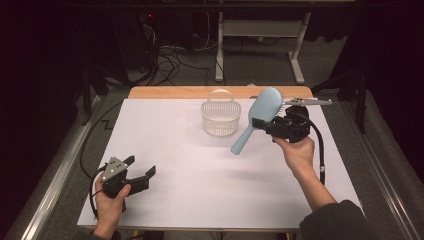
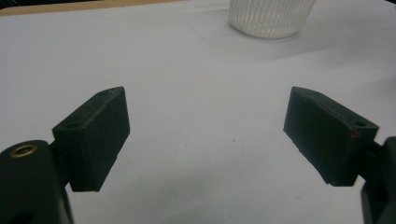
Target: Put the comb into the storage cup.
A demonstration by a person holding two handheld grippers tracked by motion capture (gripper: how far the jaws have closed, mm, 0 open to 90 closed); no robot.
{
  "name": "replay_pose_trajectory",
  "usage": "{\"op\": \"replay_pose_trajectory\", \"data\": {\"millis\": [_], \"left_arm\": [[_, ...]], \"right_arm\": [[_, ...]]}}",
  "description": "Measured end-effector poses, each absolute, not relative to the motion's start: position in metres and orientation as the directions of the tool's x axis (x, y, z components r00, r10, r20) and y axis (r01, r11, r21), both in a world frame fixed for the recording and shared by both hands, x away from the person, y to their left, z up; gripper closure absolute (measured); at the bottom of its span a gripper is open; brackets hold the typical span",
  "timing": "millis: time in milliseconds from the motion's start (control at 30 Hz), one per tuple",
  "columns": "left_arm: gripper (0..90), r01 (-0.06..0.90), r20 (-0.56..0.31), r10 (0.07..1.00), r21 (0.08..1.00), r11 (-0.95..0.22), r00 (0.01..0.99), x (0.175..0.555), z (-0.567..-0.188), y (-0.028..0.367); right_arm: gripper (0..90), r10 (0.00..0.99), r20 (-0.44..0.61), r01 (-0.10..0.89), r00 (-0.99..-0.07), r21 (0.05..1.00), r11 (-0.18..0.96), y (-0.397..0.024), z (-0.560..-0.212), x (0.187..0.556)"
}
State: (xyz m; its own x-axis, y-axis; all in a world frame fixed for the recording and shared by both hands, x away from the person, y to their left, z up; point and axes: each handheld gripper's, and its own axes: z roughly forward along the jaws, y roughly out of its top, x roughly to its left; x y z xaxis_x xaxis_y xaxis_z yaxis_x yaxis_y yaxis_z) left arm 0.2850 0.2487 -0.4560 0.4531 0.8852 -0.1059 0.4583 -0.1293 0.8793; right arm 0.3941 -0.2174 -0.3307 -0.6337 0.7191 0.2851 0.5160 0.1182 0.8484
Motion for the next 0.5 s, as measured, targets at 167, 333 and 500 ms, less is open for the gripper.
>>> {"op": "replay_pose_trajectory", "data": {"millis": [167,333,500], "left_arm": [[15.4,0.457,-0.108,0.884,0.88,-0.129,0.456,0.285,-0.457,0.248],[15.4,0.454,-0.101,0.88,0.88,-0.138,0.464,0.285,-0.457,0.248],[15.5,0.456,-0.103,0.878,0.879,-0.14,0.467,0.286,-0.458,0.247]], "right_arm": [[55.1,0.726,0.284,0.519,-0.626,0.847,0.116,-0.214,-0.327,0.402],[55.2,0.73,0.29,0.523,-0.619,0.846,0.107,-0.211,-0.323,0.41],[55.2,0.736,0.285,0.526,-0.614,0.843,0.112,-0.206,-0.319,0.417]]}}
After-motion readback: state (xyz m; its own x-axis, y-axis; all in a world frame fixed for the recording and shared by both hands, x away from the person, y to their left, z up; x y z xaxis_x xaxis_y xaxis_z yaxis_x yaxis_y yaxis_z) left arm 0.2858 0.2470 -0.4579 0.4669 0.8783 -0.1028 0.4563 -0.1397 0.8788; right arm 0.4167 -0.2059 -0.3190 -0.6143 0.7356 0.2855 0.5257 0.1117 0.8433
